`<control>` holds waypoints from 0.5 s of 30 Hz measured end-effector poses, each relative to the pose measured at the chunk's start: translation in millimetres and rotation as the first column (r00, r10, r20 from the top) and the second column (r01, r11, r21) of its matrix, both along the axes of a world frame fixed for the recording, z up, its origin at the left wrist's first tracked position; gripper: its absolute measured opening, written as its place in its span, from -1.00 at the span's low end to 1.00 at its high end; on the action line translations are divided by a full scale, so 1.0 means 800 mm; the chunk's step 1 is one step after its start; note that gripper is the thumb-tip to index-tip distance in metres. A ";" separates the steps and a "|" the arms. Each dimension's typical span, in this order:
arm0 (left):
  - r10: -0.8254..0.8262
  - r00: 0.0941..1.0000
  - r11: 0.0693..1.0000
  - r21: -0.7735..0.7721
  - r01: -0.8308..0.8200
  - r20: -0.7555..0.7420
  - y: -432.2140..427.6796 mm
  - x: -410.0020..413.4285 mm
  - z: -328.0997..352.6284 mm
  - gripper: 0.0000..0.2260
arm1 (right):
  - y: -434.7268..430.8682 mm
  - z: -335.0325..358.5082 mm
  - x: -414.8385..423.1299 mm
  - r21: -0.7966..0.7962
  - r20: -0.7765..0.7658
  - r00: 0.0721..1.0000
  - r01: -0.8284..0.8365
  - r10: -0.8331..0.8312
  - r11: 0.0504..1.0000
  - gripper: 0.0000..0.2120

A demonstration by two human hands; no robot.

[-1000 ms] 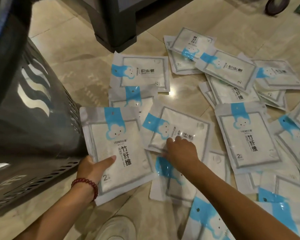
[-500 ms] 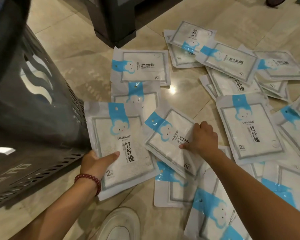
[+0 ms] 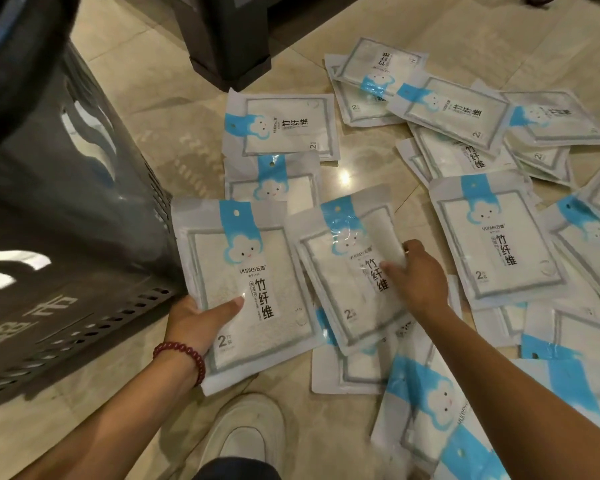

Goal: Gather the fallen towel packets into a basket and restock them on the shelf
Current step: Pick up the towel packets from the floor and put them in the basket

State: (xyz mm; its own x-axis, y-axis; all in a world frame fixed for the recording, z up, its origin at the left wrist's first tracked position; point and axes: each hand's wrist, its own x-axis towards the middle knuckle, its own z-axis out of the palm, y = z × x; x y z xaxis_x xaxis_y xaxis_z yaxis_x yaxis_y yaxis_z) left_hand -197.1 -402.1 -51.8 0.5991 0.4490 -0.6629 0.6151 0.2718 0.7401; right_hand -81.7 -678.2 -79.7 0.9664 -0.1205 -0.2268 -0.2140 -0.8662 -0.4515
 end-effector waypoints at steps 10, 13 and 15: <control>-0.061 0.993 0.986 -0.149 0.076 0.101 -0.046 0.018 0.025 -0.68 | 0.075 0.044 -0.071 0.345 0.093 0.995 -0.001 -0.033 0.938 -0.71; -0.048 0.992 0.994 -0.090 0.059 0.114 -0.049 0.026 0.031 -0.69 | 0.115 0.046 -0.079 0.381 0.044 0.999 -0.029 0.013 0.924 -0.73; 0.003 0.996 0.999 -0.038 0.000 0.089 -0.040 0.029 0.029 -0.73 | 0.128 0.043 -0.070 0.403 0.009 0.998 -0.057 0.059 0.913 -0.74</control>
